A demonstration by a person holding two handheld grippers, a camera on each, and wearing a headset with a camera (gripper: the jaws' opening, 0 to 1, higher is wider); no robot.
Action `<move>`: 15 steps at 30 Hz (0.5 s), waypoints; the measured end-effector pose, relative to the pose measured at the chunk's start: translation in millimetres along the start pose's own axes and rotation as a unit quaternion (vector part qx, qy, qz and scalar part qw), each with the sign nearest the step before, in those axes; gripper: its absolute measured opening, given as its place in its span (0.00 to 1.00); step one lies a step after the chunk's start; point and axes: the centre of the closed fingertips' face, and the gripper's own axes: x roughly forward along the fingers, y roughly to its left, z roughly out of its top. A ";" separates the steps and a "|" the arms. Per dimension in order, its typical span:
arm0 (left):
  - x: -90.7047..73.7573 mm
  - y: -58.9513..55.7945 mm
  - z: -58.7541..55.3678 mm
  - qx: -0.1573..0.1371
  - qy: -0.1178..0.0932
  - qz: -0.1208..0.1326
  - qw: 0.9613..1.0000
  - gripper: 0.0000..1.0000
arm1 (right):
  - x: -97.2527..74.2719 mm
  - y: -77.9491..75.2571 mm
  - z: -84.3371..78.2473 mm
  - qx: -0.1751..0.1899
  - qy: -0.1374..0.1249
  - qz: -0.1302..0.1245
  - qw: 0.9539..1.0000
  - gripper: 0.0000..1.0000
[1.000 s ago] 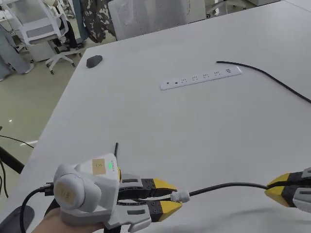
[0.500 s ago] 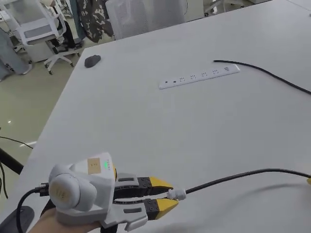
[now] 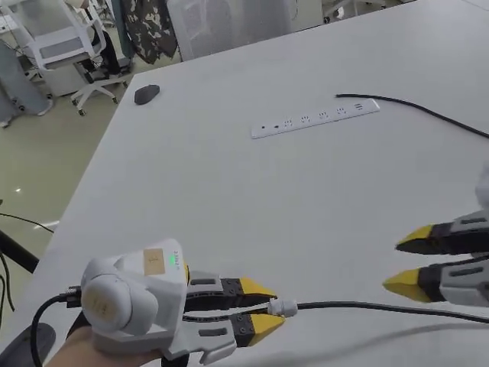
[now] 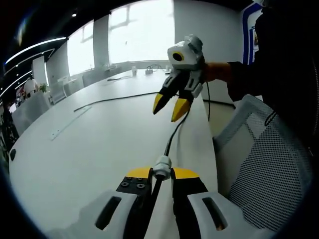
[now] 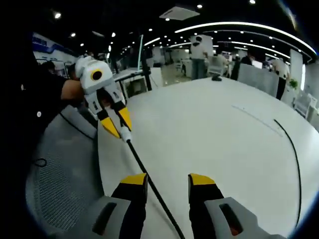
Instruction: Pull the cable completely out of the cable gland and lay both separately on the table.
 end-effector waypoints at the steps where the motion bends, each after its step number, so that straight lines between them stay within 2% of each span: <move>1: 0.0 0.0 0.7 0.001 -0.001 0.000 1.000 0.15 | 10.0 14.4 5.3 -0.039 0.004 0.020 0.999 0.28; 3: 0.0 -0.3 2.2 0.001 -0.002 -0.001 1.000 0.15 | 25.8 31.5 9.5 -0.082 0.014 0.039 0.996 0.24; 4: 0.0 -0.4 2.9 0.002 -0.002 -0.001 1.000 0.15 | 31.3 34.1 9.6 -0.101 0.015 0.042 0.994 0.24; 6: -0.6 -0.8 5.7 0.001 -0.007 0.000 1.000 0.15 | 42.6 33.2 9.5 -0.148 0.021 0.024 0.989 0.24; 7: -1.5 -0.6 7.9 -0.004 -0.013 0.002 1.000 0.15 | 46.8 40.1 7.4 -0.158 0.024 0.040 0.986 0.21; 8: -2.2 -1.2 9.1 -0.004 -0.016 0.002 1.000 0.15 | 49.2 41.4 7.2 -0.148 0.023 0.039 0.988 0.15; 11: -2.7 -4.1 7.9 0.001 -0.011 -0.002 1.000 0.15 | 50.7 40.1 8.7 -0.178 0.014 0.039 0.983 0.00; 15: -3.1 -0.8 9.5 -0.003 -0.020 0.006 1.000 0.15 | 44.9 35.7 7.4 -0.157 0.008 0.035 0.987 0.00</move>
